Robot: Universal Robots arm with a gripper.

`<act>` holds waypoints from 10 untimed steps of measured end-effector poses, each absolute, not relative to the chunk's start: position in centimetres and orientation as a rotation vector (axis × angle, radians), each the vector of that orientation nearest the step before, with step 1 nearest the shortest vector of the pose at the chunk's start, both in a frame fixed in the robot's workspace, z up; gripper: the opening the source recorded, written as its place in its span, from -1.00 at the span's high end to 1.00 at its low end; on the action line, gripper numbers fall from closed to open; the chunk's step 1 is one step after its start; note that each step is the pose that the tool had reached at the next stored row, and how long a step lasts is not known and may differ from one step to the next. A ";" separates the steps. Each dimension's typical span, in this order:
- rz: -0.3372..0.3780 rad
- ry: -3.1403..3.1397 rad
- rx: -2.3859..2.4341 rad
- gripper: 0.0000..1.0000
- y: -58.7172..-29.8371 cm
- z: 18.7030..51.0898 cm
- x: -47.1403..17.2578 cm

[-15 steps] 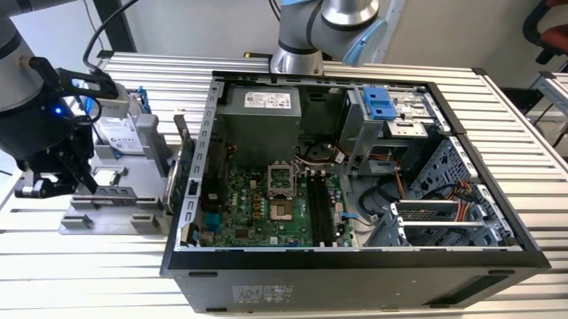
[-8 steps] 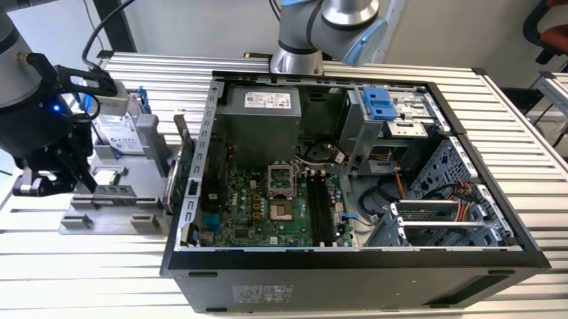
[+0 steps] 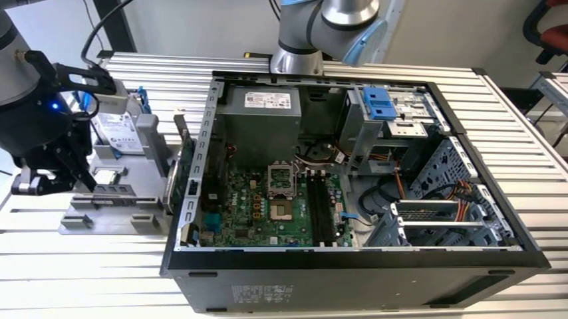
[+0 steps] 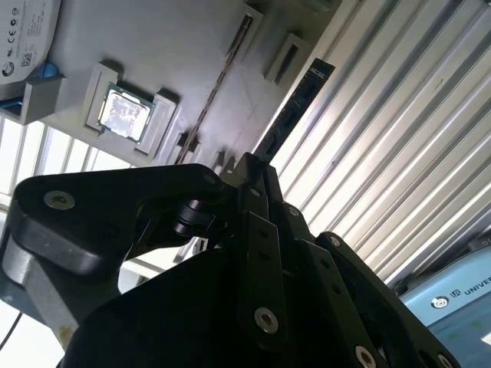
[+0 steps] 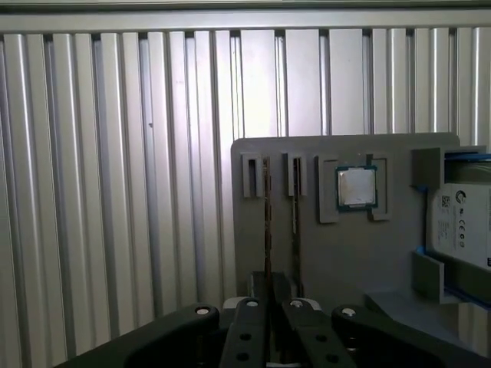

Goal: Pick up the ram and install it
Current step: 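Pick up the ram and move it above insertion slot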

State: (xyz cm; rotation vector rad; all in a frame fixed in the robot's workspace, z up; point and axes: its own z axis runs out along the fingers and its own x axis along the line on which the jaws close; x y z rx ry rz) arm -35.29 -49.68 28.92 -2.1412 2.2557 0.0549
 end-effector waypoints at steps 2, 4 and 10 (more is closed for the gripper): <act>0.055 2.256 -2.141 1.00 -49.7 29.1 -35.3; 0.055 2.256 -2.141 1.00 -49.7 29.4 -35.3; 0.055 2.257 -2.140 1.00 -49.7 30.2 -35.3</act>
